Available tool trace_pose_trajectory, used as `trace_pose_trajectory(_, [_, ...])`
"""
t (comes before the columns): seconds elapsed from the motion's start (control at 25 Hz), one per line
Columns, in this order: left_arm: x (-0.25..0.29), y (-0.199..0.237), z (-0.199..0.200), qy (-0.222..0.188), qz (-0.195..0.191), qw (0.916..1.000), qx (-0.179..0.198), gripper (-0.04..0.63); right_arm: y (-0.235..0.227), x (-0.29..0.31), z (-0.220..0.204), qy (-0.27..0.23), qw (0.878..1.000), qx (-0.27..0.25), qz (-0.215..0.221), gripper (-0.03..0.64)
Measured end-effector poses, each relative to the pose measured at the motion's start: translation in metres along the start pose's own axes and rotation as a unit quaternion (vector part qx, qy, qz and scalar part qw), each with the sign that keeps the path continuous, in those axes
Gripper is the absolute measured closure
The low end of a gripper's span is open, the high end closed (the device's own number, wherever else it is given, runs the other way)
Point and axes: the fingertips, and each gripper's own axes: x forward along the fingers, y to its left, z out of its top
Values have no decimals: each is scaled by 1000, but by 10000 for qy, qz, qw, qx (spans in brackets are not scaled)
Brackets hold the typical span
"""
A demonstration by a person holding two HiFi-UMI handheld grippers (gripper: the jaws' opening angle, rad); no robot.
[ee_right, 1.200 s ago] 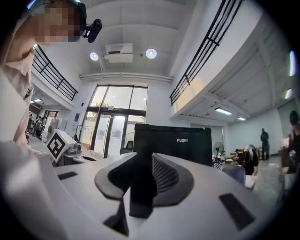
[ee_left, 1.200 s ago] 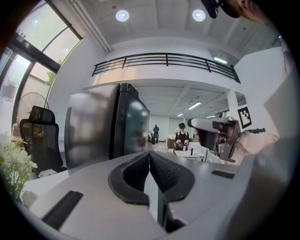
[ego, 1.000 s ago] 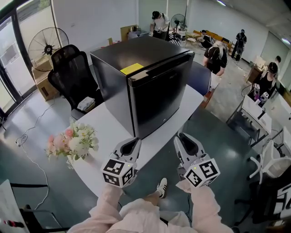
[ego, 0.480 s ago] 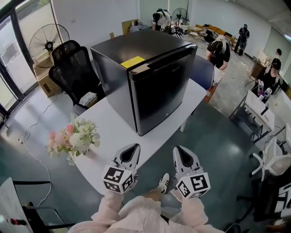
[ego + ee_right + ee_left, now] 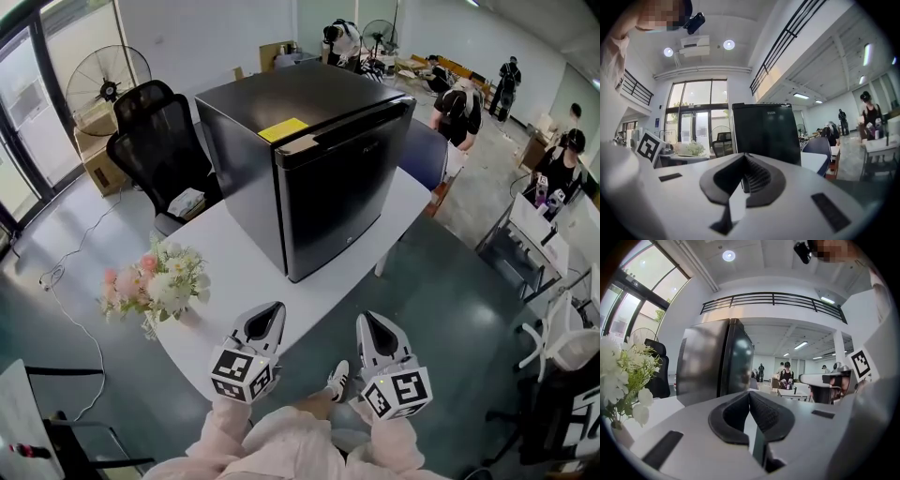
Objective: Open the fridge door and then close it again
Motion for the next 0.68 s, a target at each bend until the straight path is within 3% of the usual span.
trace_pose_trajectory(0.68, [-5,6,-6,102,137,9998,-33,584,5,6,-18,317,9994,-30,110,609])
